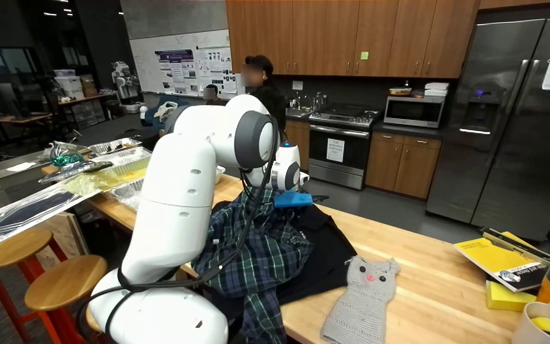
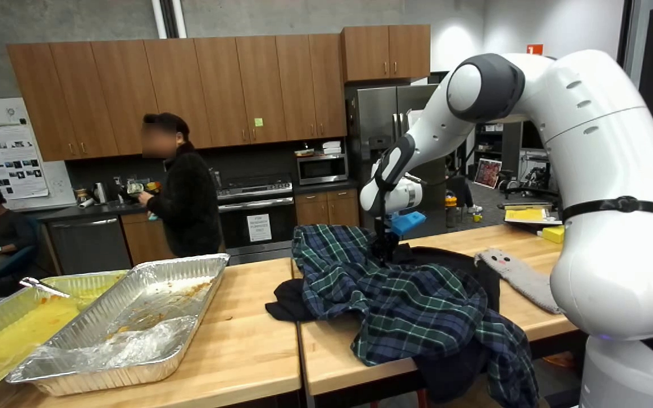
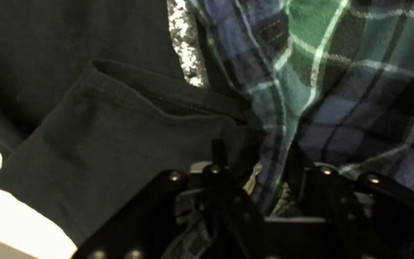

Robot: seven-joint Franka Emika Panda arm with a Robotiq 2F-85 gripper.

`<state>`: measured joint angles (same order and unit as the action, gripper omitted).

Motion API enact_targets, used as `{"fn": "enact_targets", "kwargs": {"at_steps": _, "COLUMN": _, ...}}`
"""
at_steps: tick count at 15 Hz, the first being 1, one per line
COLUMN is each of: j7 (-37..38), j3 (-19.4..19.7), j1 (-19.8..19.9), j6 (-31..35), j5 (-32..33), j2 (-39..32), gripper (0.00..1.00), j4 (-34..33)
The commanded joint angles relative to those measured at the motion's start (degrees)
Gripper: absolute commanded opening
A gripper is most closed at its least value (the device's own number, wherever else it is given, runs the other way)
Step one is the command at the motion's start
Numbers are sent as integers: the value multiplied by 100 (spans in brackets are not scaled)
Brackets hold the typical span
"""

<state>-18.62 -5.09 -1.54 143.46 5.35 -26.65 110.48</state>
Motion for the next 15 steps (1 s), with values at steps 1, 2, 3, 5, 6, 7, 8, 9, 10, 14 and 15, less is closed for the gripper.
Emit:
{"fn": "enact_targets", "kwargs": {"at_steps": 1, "j7": -28, "j3": -31, "j1": 21, "j6": -157, "j5": 27, "j2": -158, "gripper": 13, "j4": -259}}
{"fn": "enact_targets", "kwargs": {"at_steps": 2, "j7": -29, "j3": -41, "j1": 20, "j6": -167, "j5": 23, "j2": -154, "gripper": 6, "j4": -252}}
{"fn": "enact_targets", "kwargs": {"at_steps": 3, "j7": -25, "j3": -44, "j1": 15, "j6": -179, "j5": 26, "j2": -156, "gripper": 2, "j4": -258}}
{"fn": "enact_targets", "kwargs": {"at_steps": 5, "j7": -11, "j3": -47, "j1": 6, "j6": -181, "j5": 39, "j2": -121, "gripper": 0, "j4": -211}}
{"fn": "enact_targets", "kwargs": {"at_steps": 6, "j7": -6, "j3": -44, "j1": 7, "j6": -152, "j5": 44, "j2": -86, "gripper": 0, "j4": -160}}
{"fn": "enact_targets", "kwargs": {"at_steps": 7, "j7": -7, "j3": -44, "j1": 14, "j6": -128, "j5": 41, "j2": -41, "gripper": 2, "j4": -109}}
{"fn": "enact_targets", "kwargs": {"at_steps": 8, "j7": -4, "j3": -42, "j1": 22, "j6": -88, "j5": 40, "j2": 48, "gripper": 2, "j4": -13}}
{"fn": "enact_targets", "kwargs": {"at_steps": 9, "j7": 13, "j3": -29, "j1": 25, "j6": -49, "j5": 52, "j2": 126, "gripper": 2, "j4": 69}}
{"fn": "enact_targets", "kwargs": {"at_steps": 10, "j7": 27, "j3": -14, "j1": 34, "j6": 13, "j5": 61, "j2": 232, "gripper": 2, "j4": 178}}
{"fn": "enact_targets", "kwargs": {"at_steps": 14, "j7": 63, "j3": 110, "j1": 161, "j6": 304, "j5": 73, "j2": 818, "gripper": 2, "j4": 759}}
{"fn": "enact_targets", "kwargs": {"at_steps": 15, "j7": 79, "j3": 174, "j1": 206, "j6": 385, "j5": 92, "j2": 995, "gripper": 2, "j4": 920}}
